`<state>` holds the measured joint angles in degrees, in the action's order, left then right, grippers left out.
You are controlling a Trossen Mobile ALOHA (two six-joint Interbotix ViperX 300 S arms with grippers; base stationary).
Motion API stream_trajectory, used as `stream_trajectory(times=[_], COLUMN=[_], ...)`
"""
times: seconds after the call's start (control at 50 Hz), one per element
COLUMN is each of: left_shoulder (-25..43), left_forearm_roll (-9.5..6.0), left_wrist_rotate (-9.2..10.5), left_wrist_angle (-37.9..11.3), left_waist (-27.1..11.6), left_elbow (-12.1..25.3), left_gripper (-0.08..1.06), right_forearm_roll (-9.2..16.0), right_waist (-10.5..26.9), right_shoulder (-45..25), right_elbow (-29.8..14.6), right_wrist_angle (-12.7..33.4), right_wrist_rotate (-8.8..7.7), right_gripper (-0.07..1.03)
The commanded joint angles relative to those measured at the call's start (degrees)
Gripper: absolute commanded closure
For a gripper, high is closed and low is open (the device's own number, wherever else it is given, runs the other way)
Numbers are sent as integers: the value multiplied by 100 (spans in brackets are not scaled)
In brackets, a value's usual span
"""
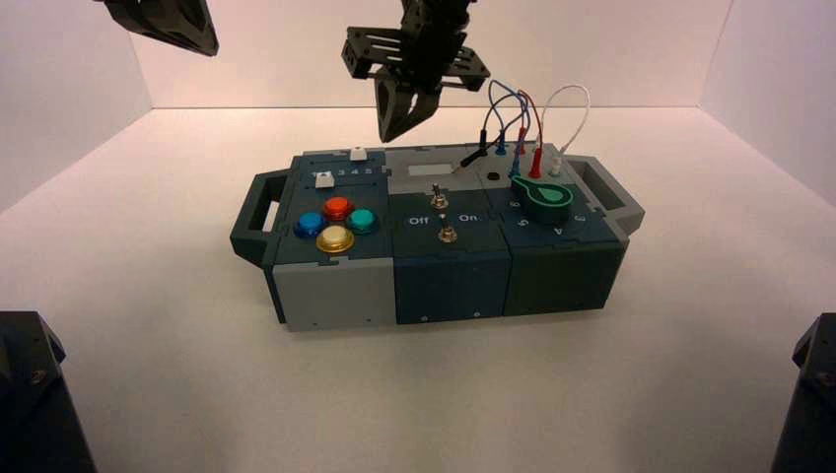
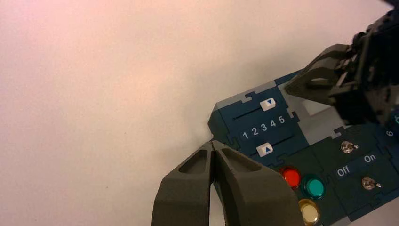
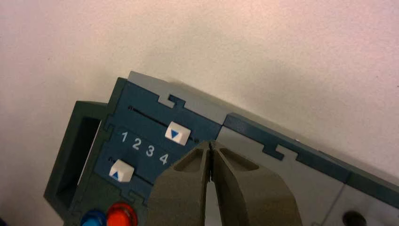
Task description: Move the top slider to position 2.
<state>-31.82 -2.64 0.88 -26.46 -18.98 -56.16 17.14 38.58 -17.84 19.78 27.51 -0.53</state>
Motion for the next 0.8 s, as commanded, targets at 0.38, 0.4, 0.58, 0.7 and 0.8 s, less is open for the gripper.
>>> stream_trajectory(times=[0.38, 0.4, 0.58, 0.7, 0.8], left_shoulder=[-44, -44, -53, -53, -53], left_forearm_roll=[18, 18, 18, 26, 26], left_wrist_rotate=[-18, -26, -26, -26, -26], left_wrist_angle=[18, 18, 18, 18, 9], left_waist=[-9, -9, -9, -9, -9], left_elbow=[158, 158, 167, 167, 167], left_gripper=[101, 101, 101, 101, 101], right_forearm_roll=[44, 53, 62, 97, 167], right_waist=[0, 9, 0, 0, 0], right_shoulder=[-149, -158, -202, -220, -229], right_elbow=[-360, -360, -378, -387, -404], right_wrist_angle=[-88, -79, -88, -88, -88], right_wrist_rotate=[18, 18, 18, 18, 18], right_gripper=[98, 98, 98, 98, 98])
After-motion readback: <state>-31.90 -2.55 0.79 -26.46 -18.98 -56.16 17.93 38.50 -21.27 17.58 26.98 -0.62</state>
